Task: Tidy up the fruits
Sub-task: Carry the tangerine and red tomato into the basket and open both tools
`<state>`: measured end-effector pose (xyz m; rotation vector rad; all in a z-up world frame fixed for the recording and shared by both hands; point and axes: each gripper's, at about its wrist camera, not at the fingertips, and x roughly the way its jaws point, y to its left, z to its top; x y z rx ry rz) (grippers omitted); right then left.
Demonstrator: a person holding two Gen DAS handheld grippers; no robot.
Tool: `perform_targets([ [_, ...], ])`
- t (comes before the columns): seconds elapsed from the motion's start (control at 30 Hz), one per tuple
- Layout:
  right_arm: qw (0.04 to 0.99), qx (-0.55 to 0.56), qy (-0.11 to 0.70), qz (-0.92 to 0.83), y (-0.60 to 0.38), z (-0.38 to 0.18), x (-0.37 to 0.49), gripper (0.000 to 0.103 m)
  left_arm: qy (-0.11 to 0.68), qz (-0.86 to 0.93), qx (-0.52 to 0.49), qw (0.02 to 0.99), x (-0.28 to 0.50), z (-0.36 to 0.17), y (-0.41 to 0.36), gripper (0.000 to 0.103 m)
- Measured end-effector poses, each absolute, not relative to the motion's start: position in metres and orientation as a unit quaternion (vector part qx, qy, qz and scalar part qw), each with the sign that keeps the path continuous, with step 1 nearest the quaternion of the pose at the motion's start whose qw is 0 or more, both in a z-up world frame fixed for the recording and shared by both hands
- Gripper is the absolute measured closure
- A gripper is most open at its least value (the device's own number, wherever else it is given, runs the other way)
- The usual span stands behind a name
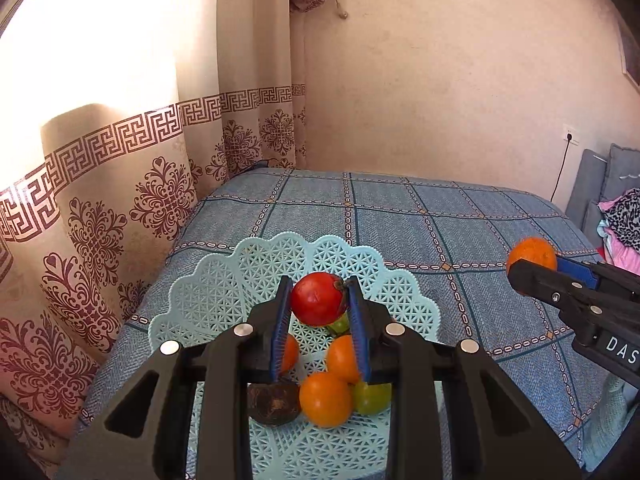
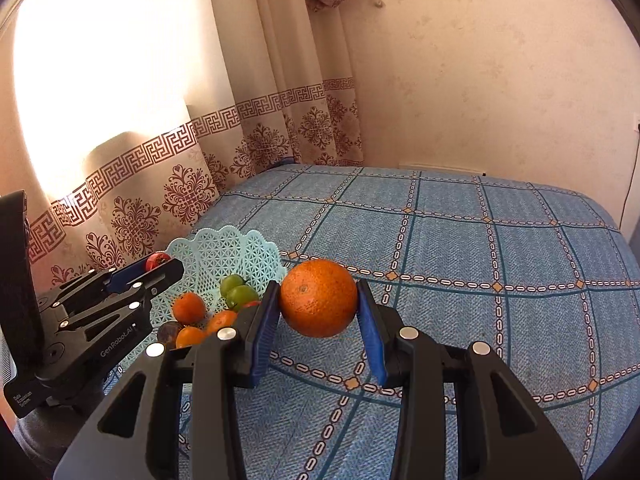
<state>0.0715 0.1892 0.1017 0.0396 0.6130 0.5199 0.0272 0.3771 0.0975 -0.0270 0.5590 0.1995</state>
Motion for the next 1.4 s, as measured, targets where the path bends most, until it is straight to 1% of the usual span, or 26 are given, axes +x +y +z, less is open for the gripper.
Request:
perform_targets([
  [0.4, 0.908, 0.007, 0.307, 0.285, 0.235, 0.097, 0.073, 0.064, 0.286, 0.125, -0.036, 0.949, 0.022, 0.085, 0.419, 0.075],
  [0.9, 0.898, -0.004, 0.324, 0.297, 0.269, 0.083, 0.076, 0.065, 0.296, 0.116, -0.052, 0.947, 0.029, 0.076, 0.43, 0.074],
  [0.93, 0.898, -0.004, 0.324, 0.297, 0.27, 0.083, 0.076, 0.064, 0.296, 0.113, -0.059, 0.947, 0.029, 0.076, 0.432, 0.072],
  [1.0, 0.897, -0.005, 0.326, 0.297, 0.273, 0.082, 0.077, 0.064, 0.294, 0.108, -0.079, 0.946, 0.028, 0.077, 0.438, 0.057],
  [1.03, 0.897, -0.005, 0.327, 0.297, 0.274, 0.082, 0.077, 0.065, 0.291, 0.112, -0.086, 0.946, 0.027, 0.077, 0.44, 0.054],
  [1.07, 0.897, -0.006, 0.327, 0.297, 0.275, 0.081, 0.077, 0.065, 0.288, 0.117, -0.09, 0.946, 0.026, 0.079, 0.443, 0.052],
  [1.33, 0.893, -0.01, 0.331, 0.304, 0.288, 0.078, 0.077, 0.065, 0.265, 0.141, -0.119, 0.946, 0.016, 0.09, 0.459, 0.05],
  [1.4, 0.892, -0.012, 0.332, 0.306, 0.292, 0.078, 0.077, 0.065, 0.262, 0.149, -0.124, 0.945, 0.015, 0.091, 0.462, 0.043],
])
